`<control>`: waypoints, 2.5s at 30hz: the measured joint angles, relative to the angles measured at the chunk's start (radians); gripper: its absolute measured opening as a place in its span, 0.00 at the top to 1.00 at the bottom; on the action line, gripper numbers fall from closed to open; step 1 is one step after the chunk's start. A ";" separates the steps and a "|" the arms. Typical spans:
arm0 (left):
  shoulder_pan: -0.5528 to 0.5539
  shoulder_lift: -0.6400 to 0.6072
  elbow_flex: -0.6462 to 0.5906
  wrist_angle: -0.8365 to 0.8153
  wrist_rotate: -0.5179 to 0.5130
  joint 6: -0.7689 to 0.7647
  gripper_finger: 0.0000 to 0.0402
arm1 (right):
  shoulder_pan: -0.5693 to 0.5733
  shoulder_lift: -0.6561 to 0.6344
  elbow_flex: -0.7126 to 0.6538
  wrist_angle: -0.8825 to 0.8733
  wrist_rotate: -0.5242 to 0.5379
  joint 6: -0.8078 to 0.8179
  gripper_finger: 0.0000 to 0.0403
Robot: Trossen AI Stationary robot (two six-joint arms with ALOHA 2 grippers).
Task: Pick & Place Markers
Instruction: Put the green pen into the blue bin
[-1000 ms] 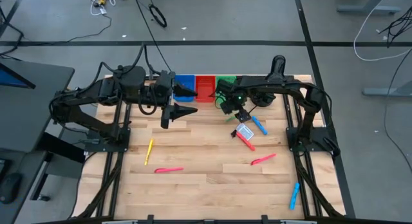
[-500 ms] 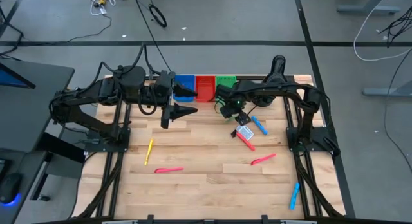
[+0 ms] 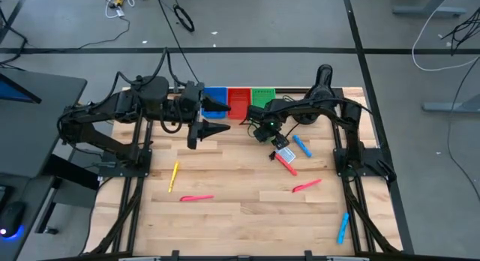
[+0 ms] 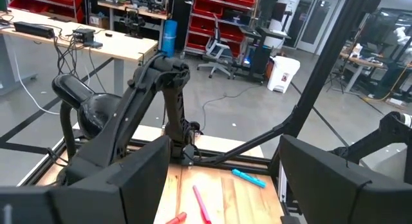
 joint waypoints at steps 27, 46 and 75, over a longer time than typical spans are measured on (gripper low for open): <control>0.000 0.000 0.000 0.000 0.020 -0.005 0.26 | 0.025 0.014 0.002 0.052 0.059 0.015 0.95; 0.068 0.000 0.000 -0.007 0.022 0.000 0.26 | 0.096 -0.154 -0.002 -0.078 0.044 0.200 0.96; 0.074 0.000 0.000 -0.005 0.025 -0.018 0.26 | 0.254 -0.486 -0.001 -0.047 0.029 0.708 0.96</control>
